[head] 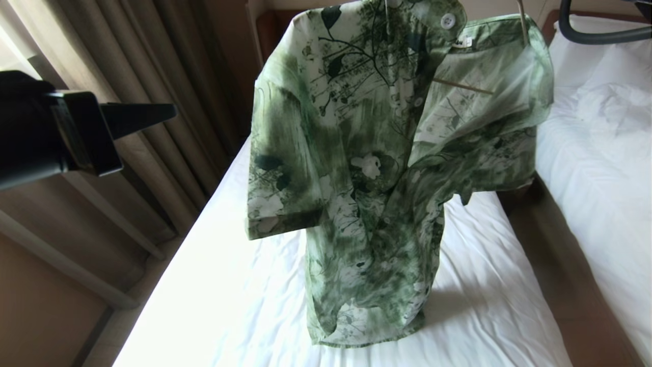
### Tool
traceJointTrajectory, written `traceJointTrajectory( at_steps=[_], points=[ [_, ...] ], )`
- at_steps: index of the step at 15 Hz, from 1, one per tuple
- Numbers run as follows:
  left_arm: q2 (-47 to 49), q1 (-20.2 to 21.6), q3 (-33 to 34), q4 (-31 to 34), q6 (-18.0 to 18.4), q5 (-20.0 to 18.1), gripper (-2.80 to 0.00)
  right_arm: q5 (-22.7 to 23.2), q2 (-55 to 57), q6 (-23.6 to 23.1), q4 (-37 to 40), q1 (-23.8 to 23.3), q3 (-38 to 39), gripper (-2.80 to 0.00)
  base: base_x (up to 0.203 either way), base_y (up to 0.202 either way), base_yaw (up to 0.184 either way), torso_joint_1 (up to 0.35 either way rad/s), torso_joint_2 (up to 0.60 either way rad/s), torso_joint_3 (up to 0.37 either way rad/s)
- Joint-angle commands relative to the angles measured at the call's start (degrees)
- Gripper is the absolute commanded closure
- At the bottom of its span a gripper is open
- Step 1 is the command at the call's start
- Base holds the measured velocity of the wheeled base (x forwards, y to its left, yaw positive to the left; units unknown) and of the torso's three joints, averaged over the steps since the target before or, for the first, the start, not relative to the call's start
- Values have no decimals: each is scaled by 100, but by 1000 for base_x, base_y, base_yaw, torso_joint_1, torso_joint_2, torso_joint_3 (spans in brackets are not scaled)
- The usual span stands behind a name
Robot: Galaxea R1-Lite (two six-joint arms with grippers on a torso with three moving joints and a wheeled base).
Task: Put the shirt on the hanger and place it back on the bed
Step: Take the clothes hanger out of the clothes
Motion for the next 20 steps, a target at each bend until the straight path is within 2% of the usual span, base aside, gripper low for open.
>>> traceJointTrajectory(
  at_steps=[1, 2, 6, 7, 9, 12, 16, 20],
  points=[
    [8, -25, 152, 0, -5, 14, 0, 2, 187, -392, -178, 37, -9, 0, 0, 0, 0, 0, 0, 0],
    [-30, -7, 241, 0, -21, 19, 0, -12, 192, -557, -290, 64, -15, 0, 0, 0, 0, 0, 0, 0],
    [-606, 177, 941, -6, -77, 29, 0, -54, 211, -736, -435, 187, -8, 0, 0, 0, 0, 0, 0, 0],
    [-834, 380, 1169, -4, -95, 26, 0, -66, 211, -915, -461, 172, -8, 0, 0, 0, 0, 0, 0, 0],
    [-1354, 829, 1726, -1, -115, 20, 0, -398, 227, -1176, -623, 162, -8, 0, 0, 0, 0, 0, 0, 0],
    [-2279, 1440, 2389, 6, -342, 24, 0, -844, 505, -1389, -1240, 222, -8, 0, 0, 0, 0, 0, 0, 0],
    [-3265, 2220, 2952, 38, -467, 89, 0, -854, 630, -1375, -1658, 217, -8, 0, 0, 0, 0, 0, 0, 0],
    [-3889, 2616, 3488, 14, -507, 437, 0, -836, 624, -1470, -1746, 230, -17, 0, 0, 0, 0, 0, 0, 0]
  ],
)
